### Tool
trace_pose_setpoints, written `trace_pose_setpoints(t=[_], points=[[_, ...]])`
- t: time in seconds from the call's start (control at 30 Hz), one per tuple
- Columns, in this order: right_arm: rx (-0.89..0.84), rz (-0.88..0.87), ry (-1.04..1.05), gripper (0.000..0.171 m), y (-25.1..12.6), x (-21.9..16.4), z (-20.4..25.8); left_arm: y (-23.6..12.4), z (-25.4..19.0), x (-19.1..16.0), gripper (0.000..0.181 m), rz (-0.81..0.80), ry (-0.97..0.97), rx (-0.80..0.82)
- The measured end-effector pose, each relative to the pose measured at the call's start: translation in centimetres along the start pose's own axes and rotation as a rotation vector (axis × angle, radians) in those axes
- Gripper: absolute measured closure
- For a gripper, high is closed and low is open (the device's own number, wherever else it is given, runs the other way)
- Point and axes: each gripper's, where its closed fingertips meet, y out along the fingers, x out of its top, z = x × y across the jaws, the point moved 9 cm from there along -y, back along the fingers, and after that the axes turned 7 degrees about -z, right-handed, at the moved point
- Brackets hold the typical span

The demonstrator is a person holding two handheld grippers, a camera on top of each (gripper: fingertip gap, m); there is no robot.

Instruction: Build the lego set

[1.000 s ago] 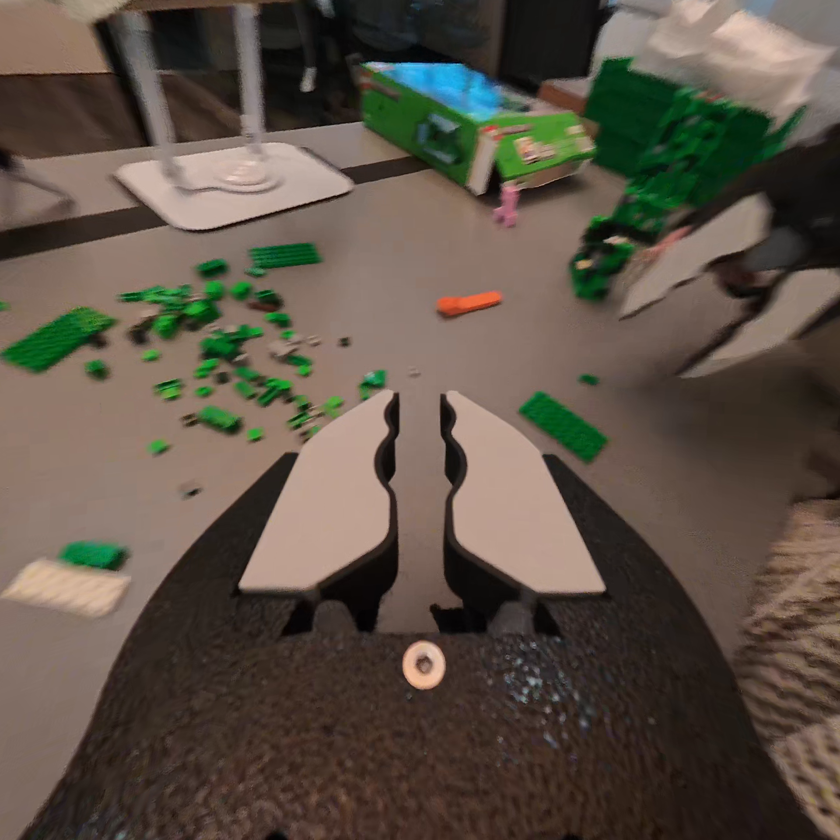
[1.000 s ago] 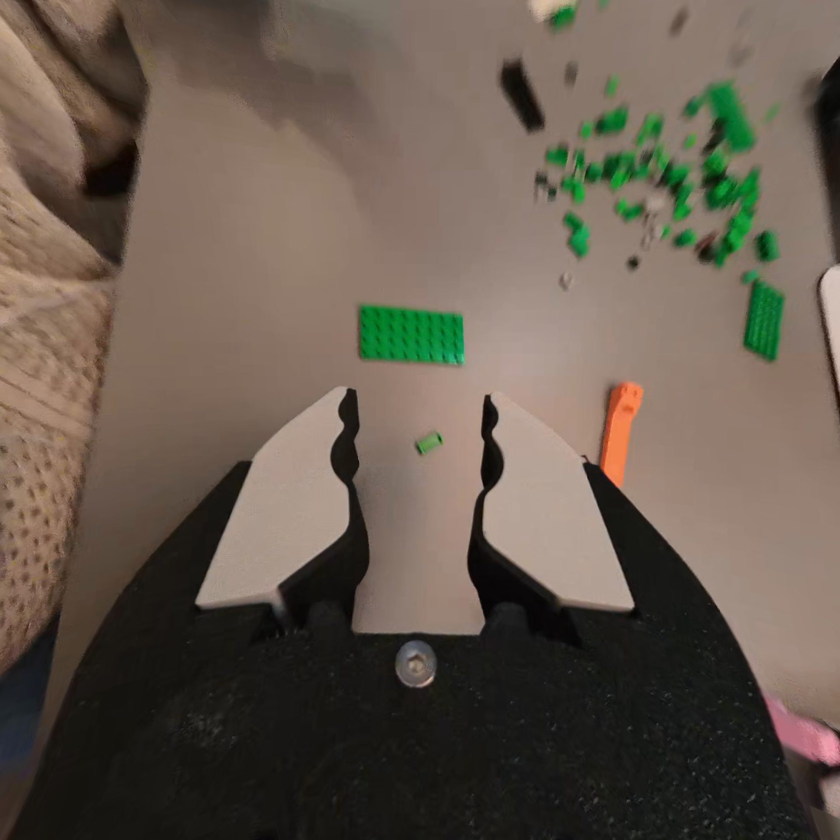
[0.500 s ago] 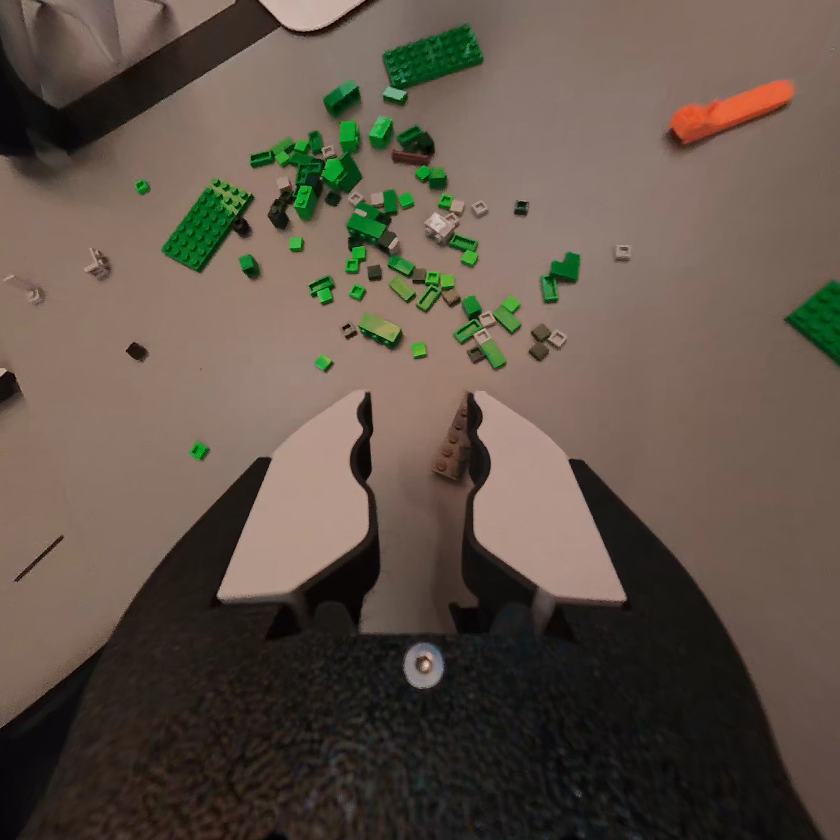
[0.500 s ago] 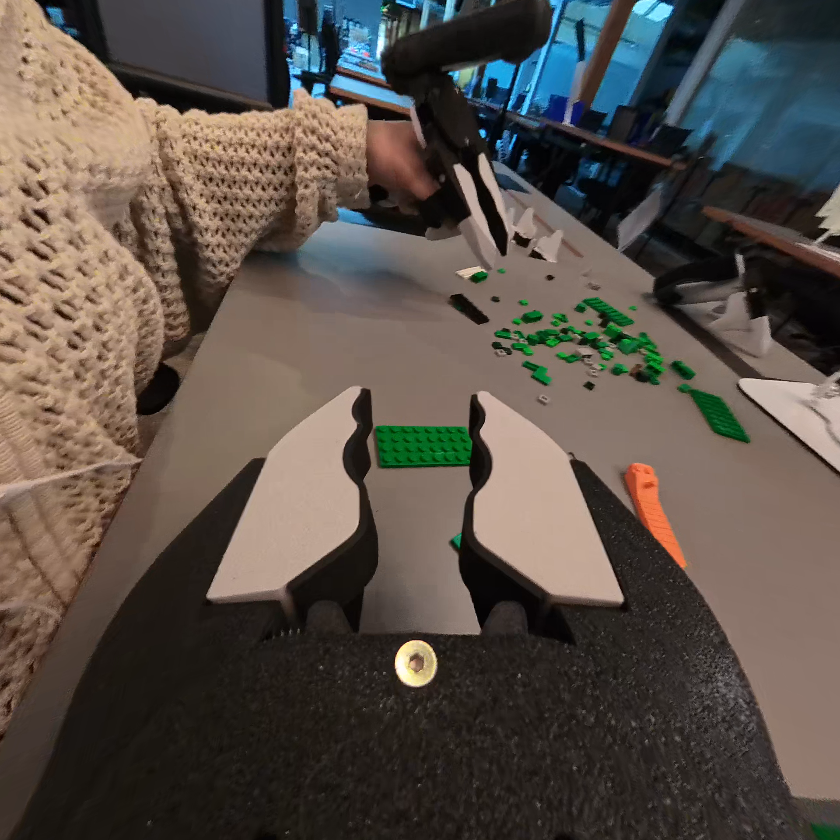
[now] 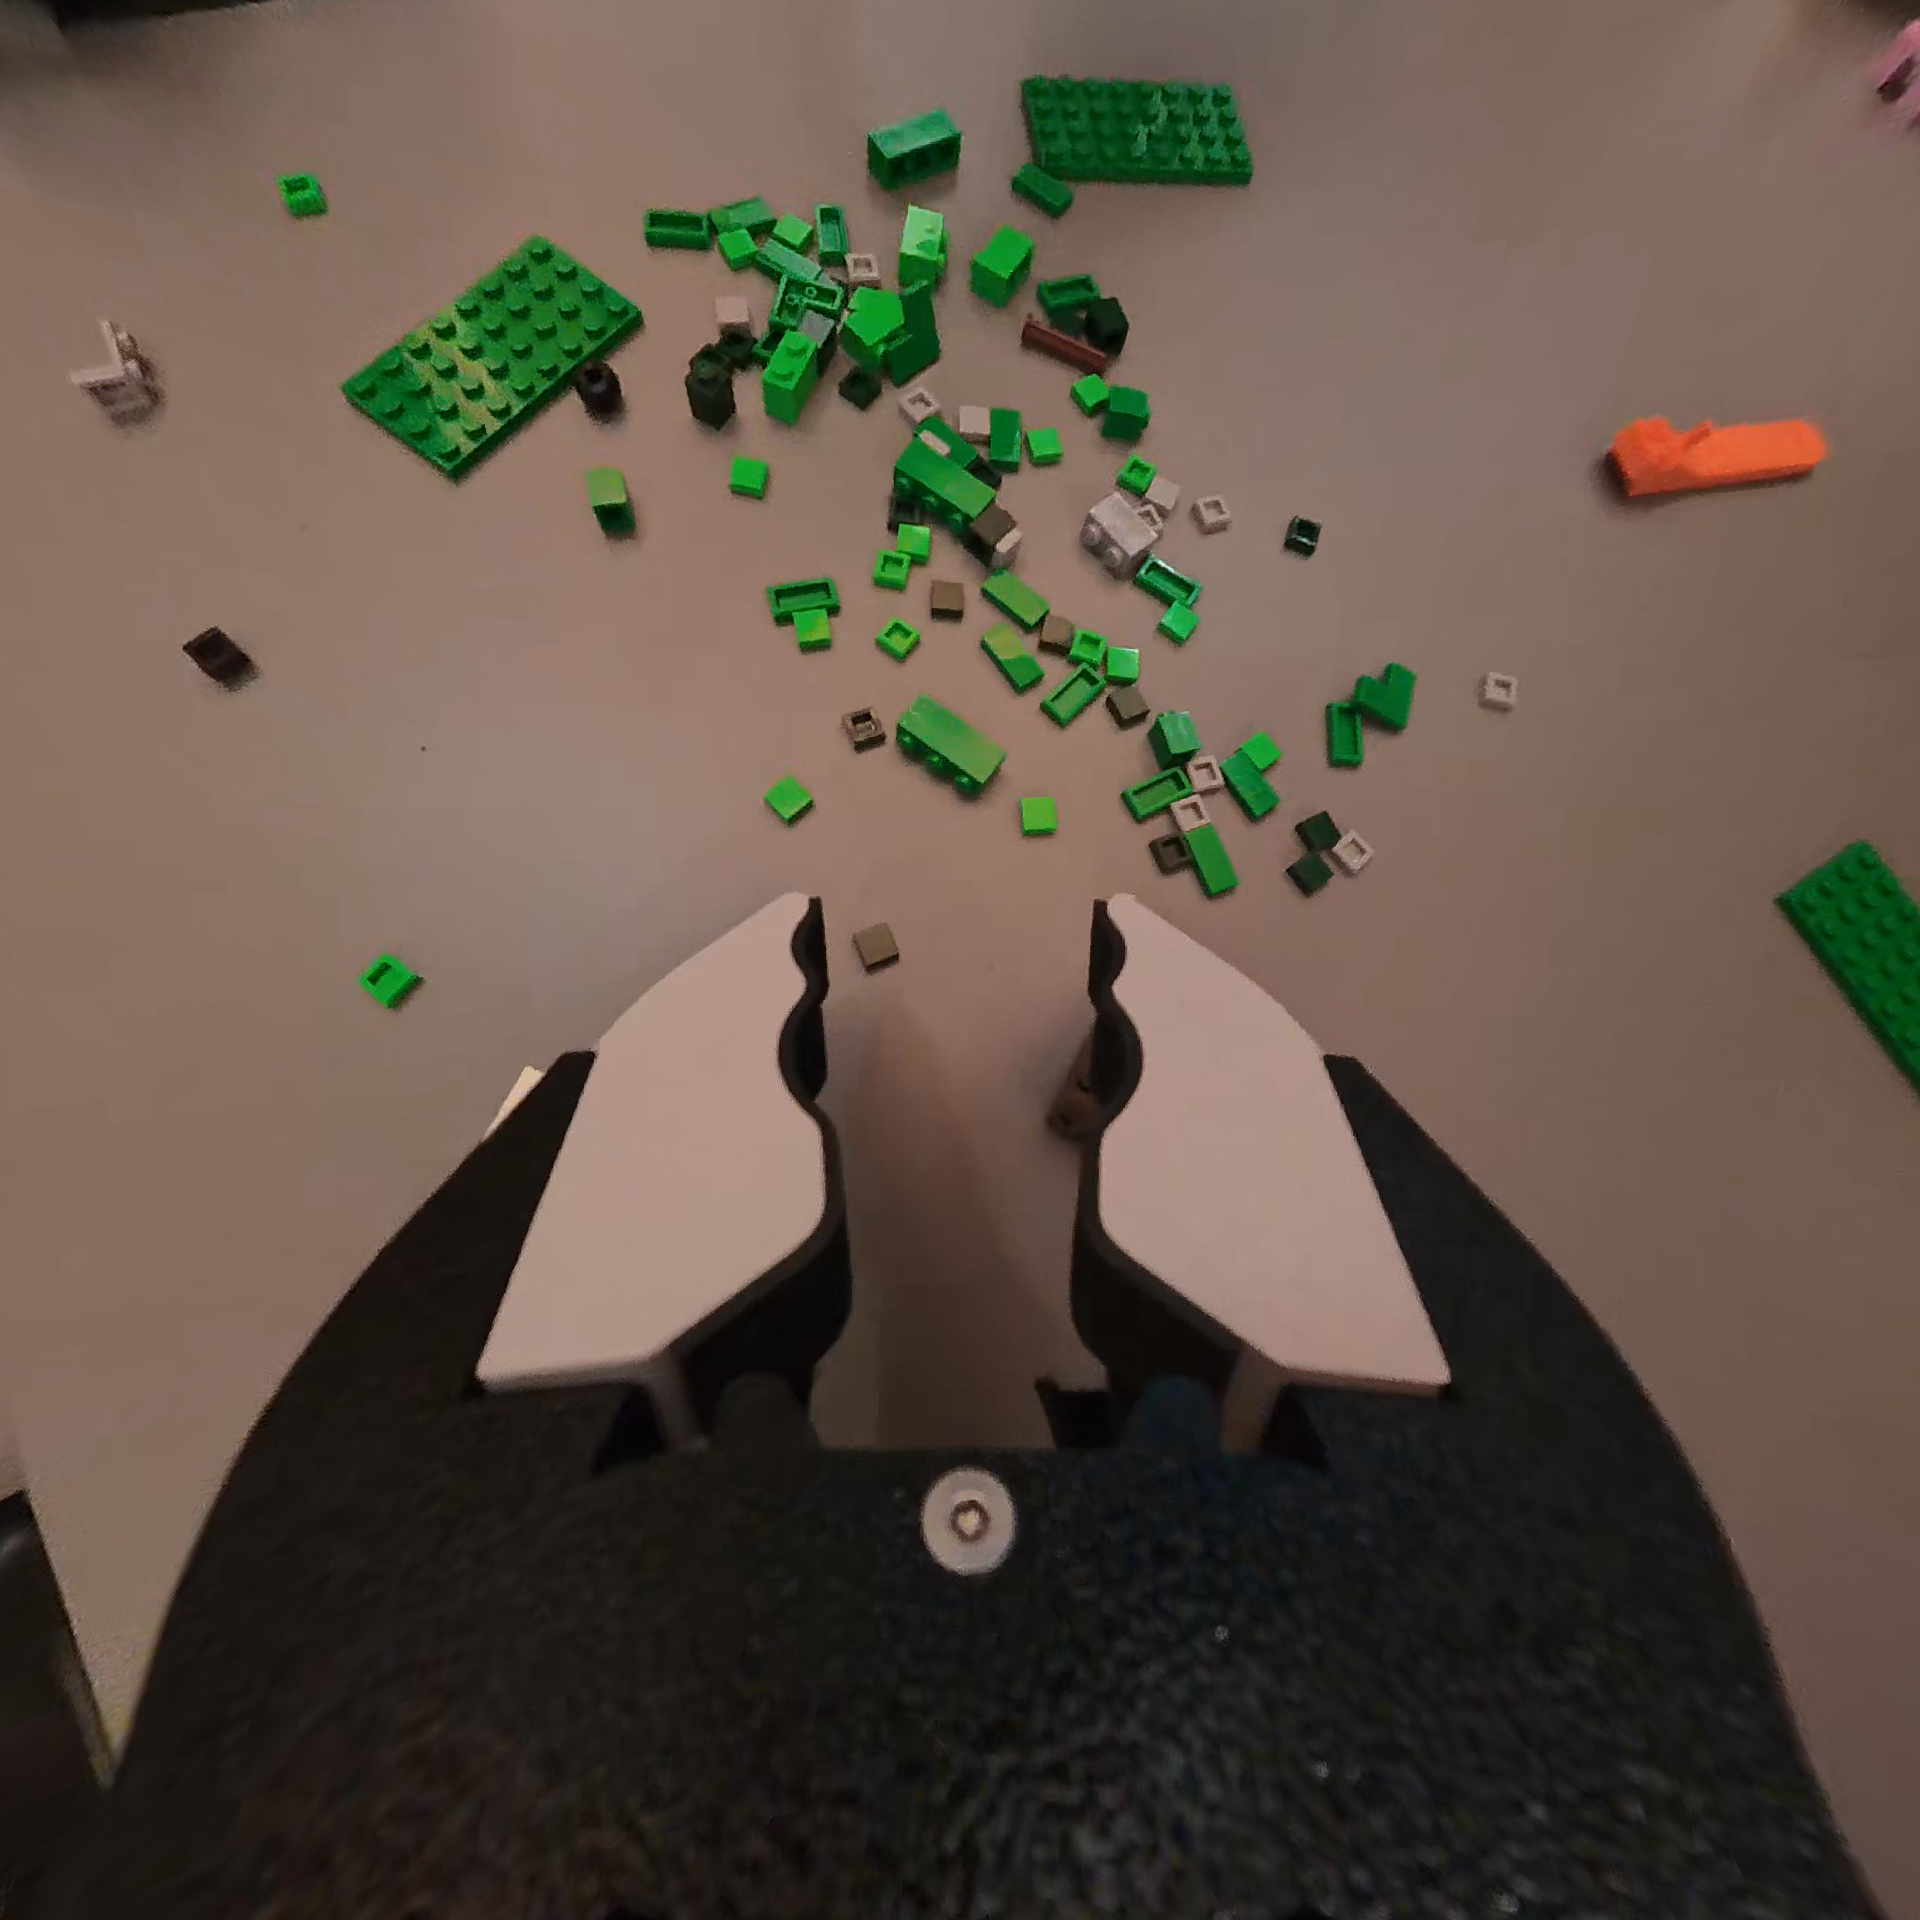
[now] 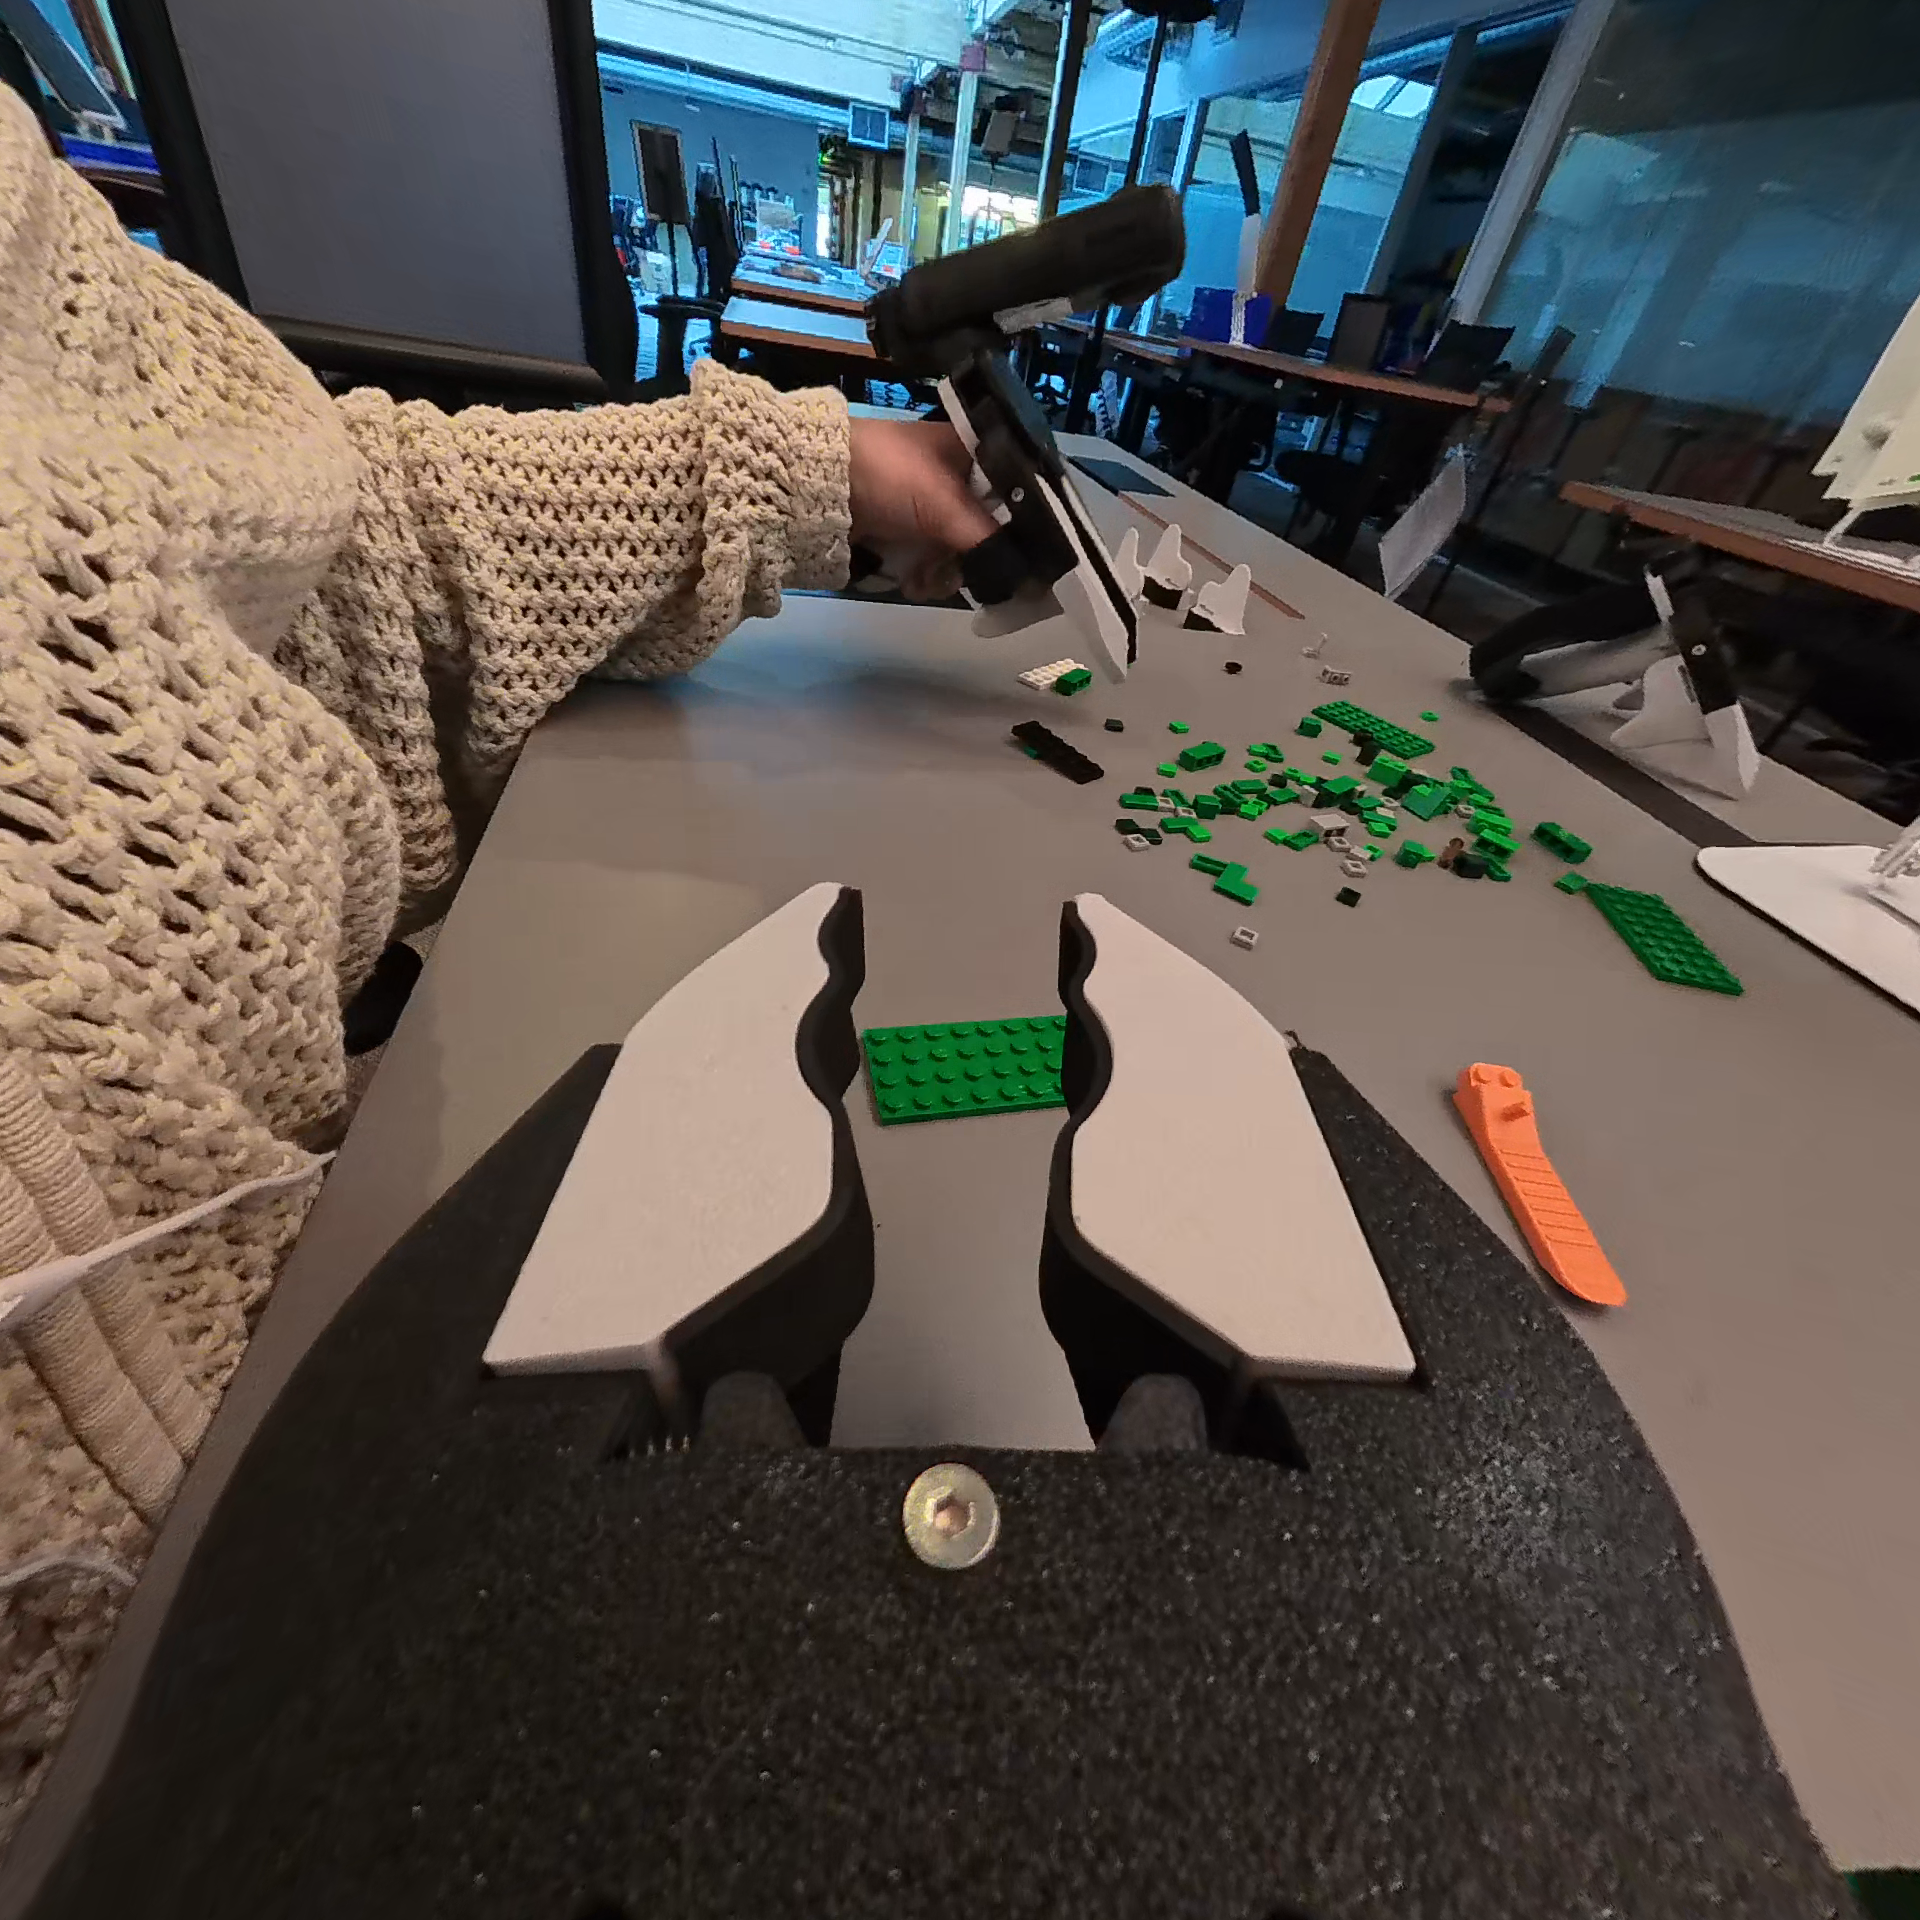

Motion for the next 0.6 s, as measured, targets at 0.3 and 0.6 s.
trace_pose_setpoints(t=[0.3, 0.6], points=[[-0.023, -0.012, 0.032, 0.137, -0.09, 0.02, -0.37, -0.52, 0.36, -0.12, 0.135, 0.026, 0.022, 0.042], [-0.033, -0.009, 0.032, 0.138, -0.03, 0.00, -0.41, -0.78, 0.31, -0.43, 0.138, 0.035, 0.027, 0.039]])
